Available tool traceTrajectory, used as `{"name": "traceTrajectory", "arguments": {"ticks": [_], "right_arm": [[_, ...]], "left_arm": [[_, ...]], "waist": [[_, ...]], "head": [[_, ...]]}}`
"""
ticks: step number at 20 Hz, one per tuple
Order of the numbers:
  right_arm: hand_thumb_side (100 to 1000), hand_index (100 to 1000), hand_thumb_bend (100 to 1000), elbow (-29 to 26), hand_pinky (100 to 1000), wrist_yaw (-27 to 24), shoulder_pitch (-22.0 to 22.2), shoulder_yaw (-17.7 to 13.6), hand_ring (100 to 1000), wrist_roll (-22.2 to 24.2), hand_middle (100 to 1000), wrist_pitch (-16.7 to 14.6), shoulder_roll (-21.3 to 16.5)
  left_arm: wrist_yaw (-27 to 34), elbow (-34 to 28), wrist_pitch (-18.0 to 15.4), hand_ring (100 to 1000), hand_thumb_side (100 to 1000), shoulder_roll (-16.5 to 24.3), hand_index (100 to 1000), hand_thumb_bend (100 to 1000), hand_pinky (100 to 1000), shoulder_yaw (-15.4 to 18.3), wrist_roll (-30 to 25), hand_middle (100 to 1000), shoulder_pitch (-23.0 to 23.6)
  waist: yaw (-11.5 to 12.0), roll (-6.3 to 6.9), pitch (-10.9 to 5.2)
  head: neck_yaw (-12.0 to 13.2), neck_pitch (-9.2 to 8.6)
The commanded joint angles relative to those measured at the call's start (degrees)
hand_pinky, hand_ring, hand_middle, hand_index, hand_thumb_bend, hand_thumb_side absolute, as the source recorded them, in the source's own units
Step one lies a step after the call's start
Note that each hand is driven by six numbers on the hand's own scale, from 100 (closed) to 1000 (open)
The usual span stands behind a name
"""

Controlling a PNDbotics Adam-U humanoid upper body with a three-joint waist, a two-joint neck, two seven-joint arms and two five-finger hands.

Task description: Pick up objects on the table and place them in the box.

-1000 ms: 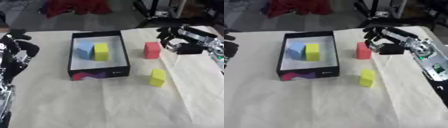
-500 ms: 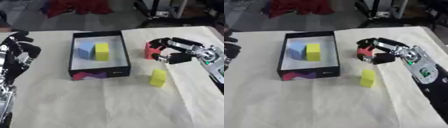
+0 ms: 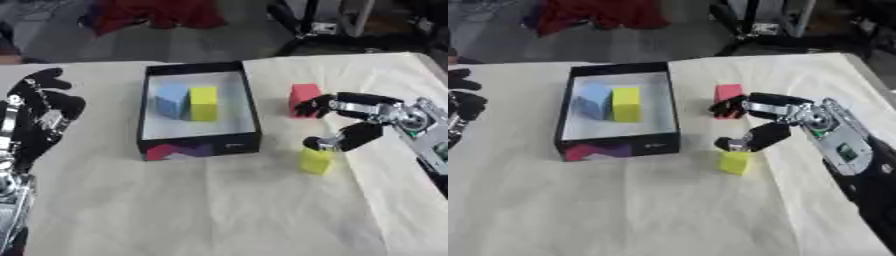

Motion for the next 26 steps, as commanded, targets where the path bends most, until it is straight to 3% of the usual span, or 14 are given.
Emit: {"name": "traceTrajectory", "arguments": {"ticks": [1, 7, 26], "right_arm": [[604, 1000, 349, -2.1, 860, 1.4, -0.3, -0.1, 898, 1.2, 868, -0.5, -1.9], [587, 1000, 339, -1.3, 856, 5.1, 0.9, 0.0, 890, 1.8, 862, -0.9, -1.6], [597, 983, 272, 8.2, 841, 14.8, 2.3, -1.8, 854, -4.8, 818, -4.2, 1.4]], "left_arm": [[-0.4, -0.6, 0.0, 567, 651, 0.4, 802, 859, 599, 0.5, -0.3, 606, -0.3], [-0.5, -0.5, 0.1, 566, 652, 0.3, 803, 858, 599, 0.5, -0.6, 605, -0.3], [-0.8, -0.6, 0.1, 565, 653, -0.2, 804, 855, 600, 0.5, -0.9, 604, -0.1]], "waist": [[-0.1, -0.04, -1.18], [-0.2, 0.01, -1.23], [-0.2, 0.21, -1.16]], "head": [[0.0, -0.10], [-0.1, -0.10], [-0.3, -0.10]]}}
